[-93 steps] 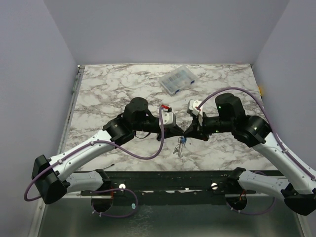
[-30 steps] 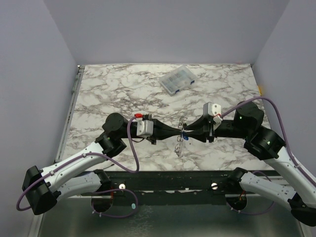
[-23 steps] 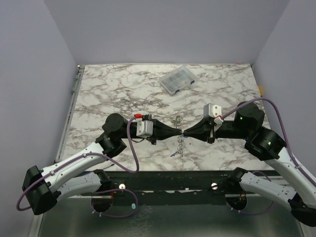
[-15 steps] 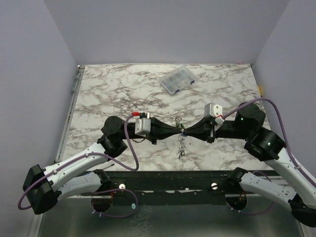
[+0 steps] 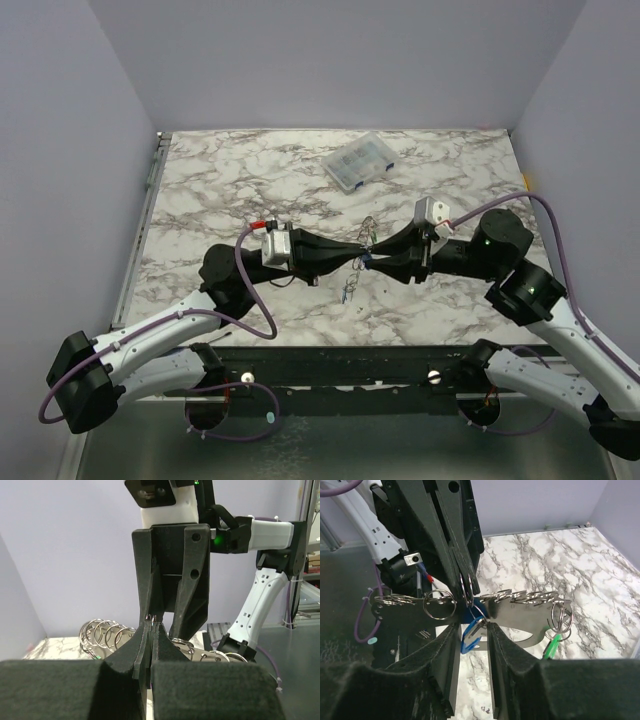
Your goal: Put the keys on the keyring
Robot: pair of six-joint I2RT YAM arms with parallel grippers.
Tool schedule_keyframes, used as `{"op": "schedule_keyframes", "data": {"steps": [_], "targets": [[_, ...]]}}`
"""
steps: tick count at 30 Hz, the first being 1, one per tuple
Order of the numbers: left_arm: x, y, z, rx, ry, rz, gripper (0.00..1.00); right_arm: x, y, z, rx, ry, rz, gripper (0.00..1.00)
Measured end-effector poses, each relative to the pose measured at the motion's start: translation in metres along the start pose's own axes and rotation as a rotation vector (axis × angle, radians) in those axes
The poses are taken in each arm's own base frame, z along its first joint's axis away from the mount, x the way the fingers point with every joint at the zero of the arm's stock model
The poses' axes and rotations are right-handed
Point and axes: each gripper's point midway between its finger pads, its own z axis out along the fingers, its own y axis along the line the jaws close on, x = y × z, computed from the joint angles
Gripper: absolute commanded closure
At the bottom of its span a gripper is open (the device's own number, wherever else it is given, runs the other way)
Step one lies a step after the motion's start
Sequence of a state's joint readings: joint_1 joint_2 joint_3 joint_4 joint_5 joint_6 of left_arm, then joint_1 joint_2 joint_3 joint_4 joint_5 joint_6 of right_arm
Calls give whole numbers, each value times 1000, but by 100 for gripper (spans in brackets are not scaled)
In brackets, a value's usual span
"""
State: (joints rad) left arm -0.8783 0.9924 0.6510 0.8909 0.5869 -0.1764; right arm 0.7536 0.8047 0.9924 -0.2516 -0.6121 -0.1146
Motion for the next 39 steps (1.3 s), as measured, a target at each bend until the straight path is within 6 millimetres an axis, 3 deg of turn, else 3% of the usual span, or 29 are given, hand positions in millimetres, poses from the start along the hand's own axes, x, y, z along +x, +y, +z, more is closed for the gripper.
{"op": "schedule_keyframes", "data": {"steps": [15,21,25,32,39], "targets": [[-6,-2,2,15,-33,5,100,-14,1,-6,7,-40,-49,57],[-2,-5,3,41,-27,-10,100,-29,0,-9,11,-65,-99,57],[-1,-7,3,52,-24,-15,100,-39,1,-14,16,-67,-139,52],[-1,-9,3,61,-21,-18,100,-43,0,-23,35,-37,-185,54],[0,-11,3,73,-18,-24,100,-40,-1,-19,27,-35,-182,59]]}}
